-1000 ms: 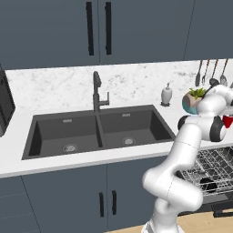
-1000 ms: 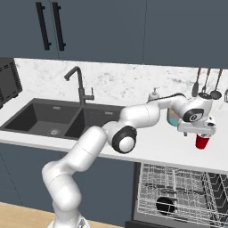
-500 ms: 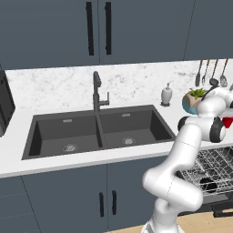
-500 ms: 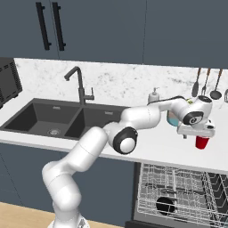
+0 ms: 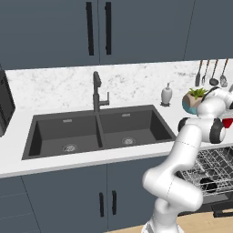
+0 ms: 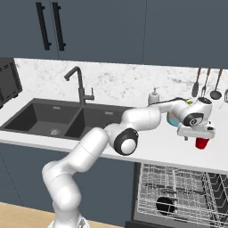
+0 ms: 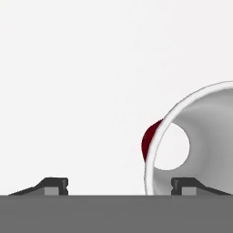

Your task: Pick up the cup and bowl from the counter, place them in the dishwasher, and close the dishwasher door.

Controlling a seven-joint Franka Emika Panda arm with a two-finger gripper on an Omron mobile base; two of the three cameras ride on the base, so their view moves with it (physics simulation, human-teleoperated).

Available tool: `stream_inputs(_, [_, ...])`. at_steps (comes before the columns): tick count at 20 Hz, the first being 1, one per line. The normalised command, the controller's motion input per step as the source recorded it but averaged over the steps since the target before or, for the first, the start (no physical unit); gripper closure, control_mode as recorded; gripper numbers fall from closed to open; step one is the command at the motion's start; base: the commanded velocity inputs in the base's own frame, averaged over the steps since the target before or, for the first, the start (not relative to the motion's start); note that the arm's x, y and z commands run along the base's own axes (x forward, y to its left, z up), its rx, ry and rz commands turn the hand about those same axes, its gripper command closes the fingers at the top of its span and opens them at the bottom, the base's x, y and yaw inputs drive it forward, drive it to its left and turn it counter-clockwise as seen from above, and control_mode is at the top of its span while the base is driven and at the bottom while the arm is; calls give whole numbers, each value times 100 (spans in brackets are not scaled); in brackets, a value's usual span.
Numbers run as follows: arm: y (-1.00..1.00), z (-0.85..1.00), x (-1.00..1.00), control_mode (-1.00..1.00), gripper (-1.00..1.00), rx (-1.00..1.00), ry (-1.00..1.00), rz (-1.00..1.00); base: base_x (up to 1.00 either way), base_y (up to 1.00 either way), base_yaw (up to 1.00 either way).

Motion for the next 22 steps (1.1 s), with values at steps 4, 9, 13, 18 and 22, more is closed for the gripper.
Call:
stream_inputs(4, [0, 0, -3, -100, 100, 0, 1, 0, 0, 0, 0])
stream_inputs(9, [0, 1, -52, -100, 100, 0, -9, 0, 0, 0, 0])
stream_inputs(13, [15, 1, -99, -100, 100, 0, -17, 6, 0, 0, 0])
stream_inputs(18, [39, 0, -100, -100, 100, 0, -20, 12, 0, 0, 0])
stream_inputs(22, [41, 0, -100, -100, 100, 0, -22, 13, 0, 0, 0])
